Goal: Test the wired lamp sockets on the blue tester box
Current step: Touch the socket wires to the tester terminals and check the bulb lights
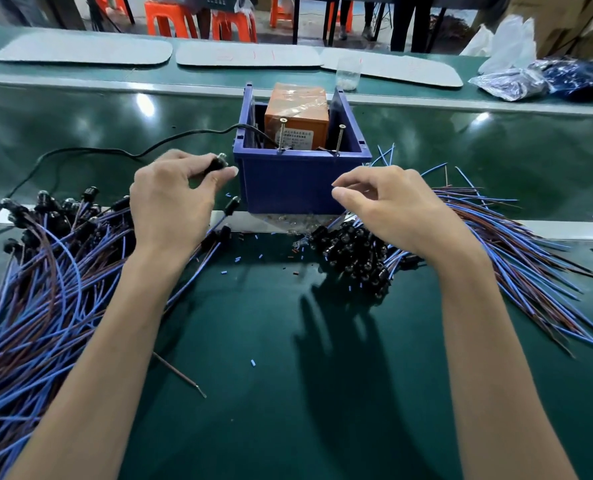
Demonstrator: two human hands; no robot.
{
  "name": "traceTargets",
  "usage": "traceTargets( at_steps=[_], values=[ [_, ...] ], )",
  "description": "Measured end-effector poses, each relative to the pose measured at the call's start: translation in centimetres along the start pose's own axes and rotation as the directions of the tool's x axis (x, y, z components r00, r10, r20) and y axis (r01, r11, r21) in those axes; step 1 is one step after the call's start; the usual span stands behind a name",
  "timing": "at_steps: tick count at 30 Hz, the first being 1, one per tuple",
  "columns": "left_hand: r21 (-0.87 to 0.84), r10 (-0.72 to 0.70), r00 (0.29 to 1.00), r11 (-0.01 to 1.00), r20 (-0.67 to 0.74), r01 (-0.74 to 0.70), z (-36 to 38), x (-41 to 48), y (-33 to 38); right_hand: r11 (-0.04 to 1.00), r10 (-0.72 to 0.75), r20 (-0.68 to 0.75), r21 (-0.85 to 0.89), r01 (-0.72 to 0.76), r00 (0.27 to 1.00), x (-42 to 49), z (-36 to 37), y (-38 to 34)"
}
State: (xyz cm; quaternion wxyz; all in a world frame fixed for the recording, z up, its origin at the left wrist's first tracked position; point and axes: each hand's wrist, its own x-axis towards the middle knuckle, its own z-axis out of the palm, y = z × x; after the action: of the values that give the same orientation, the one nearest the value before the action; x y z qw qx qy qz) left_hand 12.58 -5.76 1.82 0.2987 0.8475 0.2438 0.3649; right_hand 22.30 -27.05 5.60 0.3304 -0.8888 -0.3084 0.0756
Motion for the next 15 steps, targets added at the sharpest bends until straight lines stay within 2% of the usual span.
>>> traceTargets(
  at_steps=[2, 4, 6, 10, 12, 15],
  values=[
    [0.050, 0.026, 0.999, 0.998, -0.038, -0.024, -0.2, 0.0, 0.7, 0.999, -0.023, -0.023, 0.044, 0.024, 0.999, 0.0, 0.0, 0.0],
    [-0.008, 0.058, 0.998, 0.998, -0.033, -0.058, -0.4, -0.2, 1.9, 0.990, -0.060, -0.031, 0.126, 0.063, 0.998, -0.1, 0.0, -0.3],
    [-0.206, 0.089, 0.995, 0.975, 0.039, -0.079, -0.6, -0.7, 3.7, 0.960, -0.104, 0.011, 0.261, 0.097, 0.995, -0.2, 0.2, -0.7],
    [-0.523, 0.202, 0.956, 0.850, 0.214, -0.062, -1.0, -2.5, 7.3, 0.858, -0.250, 0.099, 0.483, 0.174, 0.963, -0.5, 1.2, -2.0],
    [-0.659, 0.237, 0.937, 0.752, 0.257, -0.010, -0.8, -3.3, 8.4, 0.793, -0.286, 0.046, 0.572, 0.209, 0.957, -0.5, 1.4, -2.3],
    [-0.752, 0.194, 0.956, 0.658, 0.221, 0.041, -0.4, -3.7, 9.1, 0.727, -0.174, -0.095, 0.659, 0.193, 0.980, -0.5, 1.1, -2.6]
  ],
)
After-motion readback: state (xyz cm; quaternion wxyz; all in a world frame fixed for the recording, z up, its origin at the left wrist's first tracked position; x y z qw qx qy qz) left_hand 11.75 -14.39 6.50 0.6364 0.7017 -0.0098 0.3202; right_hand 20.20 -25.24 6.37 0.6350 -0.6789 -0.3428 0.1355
